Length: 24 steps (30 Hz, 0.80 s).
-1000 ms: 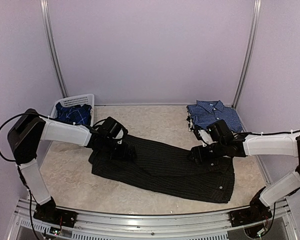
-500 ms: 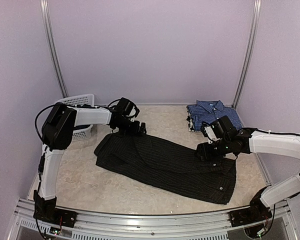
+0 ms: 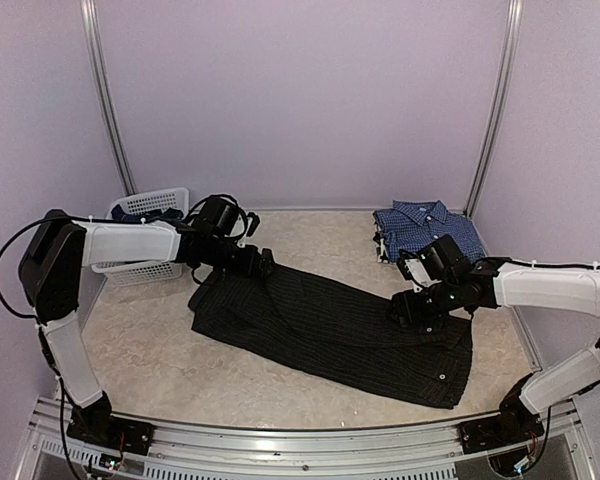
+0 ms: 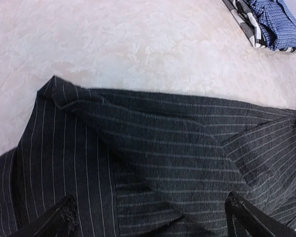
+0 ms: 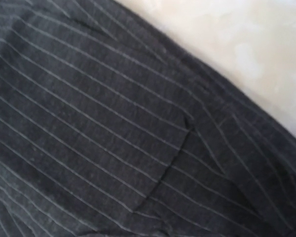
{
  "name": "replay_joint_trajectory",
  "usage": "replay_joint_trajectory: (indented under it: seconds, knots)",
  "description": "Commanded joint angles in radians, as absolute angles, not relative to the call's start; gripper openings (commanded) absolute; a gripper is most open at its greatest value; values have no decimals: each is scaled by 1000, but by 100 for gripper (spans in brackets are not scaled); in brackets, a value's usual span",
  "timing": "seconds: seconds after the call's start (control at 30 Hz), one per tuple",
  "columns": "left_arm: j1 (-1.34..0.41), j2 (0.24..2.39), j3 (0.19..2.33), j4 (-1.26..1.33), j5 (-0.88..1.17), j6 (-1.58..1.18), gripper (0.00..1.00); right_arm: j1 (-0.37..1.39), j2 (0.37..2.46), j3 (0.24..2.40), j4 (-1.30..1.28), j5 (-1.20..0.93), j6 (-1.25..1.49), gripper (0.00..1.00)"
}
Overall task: Fold and stack the long sleeve shirts
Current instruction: Rotate the rectangle-folded shirt at the center of the board.
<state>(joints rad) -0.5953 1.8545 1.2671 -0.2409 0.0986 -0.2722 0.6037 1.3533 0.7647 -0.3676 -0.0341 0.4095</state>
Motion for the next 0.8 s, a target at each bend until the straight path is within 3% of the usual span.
replay_joint_trajectory:
  seconds: [0.0, 0.23, 0.4, 0.77]
  knots:
    - [-601, 1785, 1146, -220, 80, -346, 99, 596, 1402, 780, -359, -48, 387, 65]
    - [-600, 1836, 1098, -204, 96, -447, 98, 597, 1451, 804, -344, -68, 372, 65]
    - [-585, 1880, 1097, -200, 68, -459, 91, 596, 1466, 807, -342, -71, 367, 65]
    - [-529, 2081, 1292, -260, 59, -358, 81, 596, 1450, 796, -392, -9, 399, 65]
